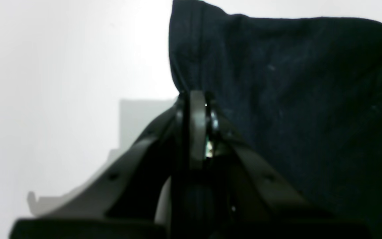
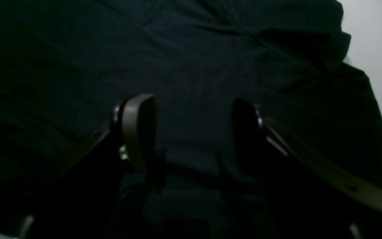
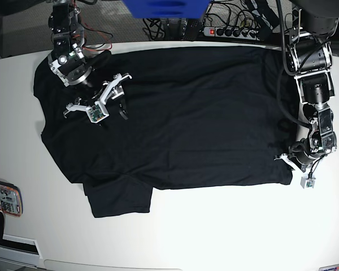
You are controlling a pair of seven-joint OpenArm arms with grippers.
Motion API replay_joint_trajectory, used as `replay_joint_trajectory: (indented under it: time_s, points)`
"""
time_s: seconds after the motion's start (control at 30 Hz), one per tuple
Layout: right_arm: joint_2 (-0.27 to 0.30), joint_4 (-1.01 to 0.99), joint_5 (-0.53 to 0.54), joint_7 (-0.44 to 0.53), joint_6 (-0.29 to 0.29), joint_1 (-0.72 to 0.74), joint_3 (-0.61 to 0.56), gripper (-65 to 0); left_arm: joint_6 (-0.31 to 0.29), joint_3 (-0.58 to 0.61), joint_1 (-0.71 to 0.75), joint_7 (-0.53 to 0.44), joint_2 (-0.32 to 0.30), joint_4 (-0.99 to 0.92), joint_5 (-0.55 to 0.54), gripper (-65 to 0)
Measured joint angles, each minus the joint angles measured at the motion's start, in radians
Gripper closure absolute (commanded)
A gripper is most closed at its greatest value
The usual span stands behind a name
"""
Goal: Fold the T-shirt properly
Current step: 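Move the right gripper to the sleeve corner and the left gripper to the hem corner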
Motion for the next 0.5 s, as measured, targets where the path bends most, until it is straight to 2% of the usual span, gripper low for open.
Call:
replay_joint_trajectory:
  time_s: [0.27, 0.37, 0.5]
  points:
    - [0.000, 0.000, -0.001, -0.001, 0.000, 0.000, 0.000, -34.6, 0.007, 0.004, 0.055, 0.060, 0.017, 0.153, 0.018, 0.0]
    - [0.000, 0.000, 0.000, -0.001, 0.000, 0.005, 0.001, -34.6, -0.011, 0.008, 0.105, 0.079, 0.029, 0.240, 0.014, 0.0]
    - [0.000, 0.000, 0.000, -0.001, 0.000, 0.008, 0.001, -34.6, 0.002, 0.008, 0.112, 0.079, 0.024, 0.255, 0.016, 0.0]
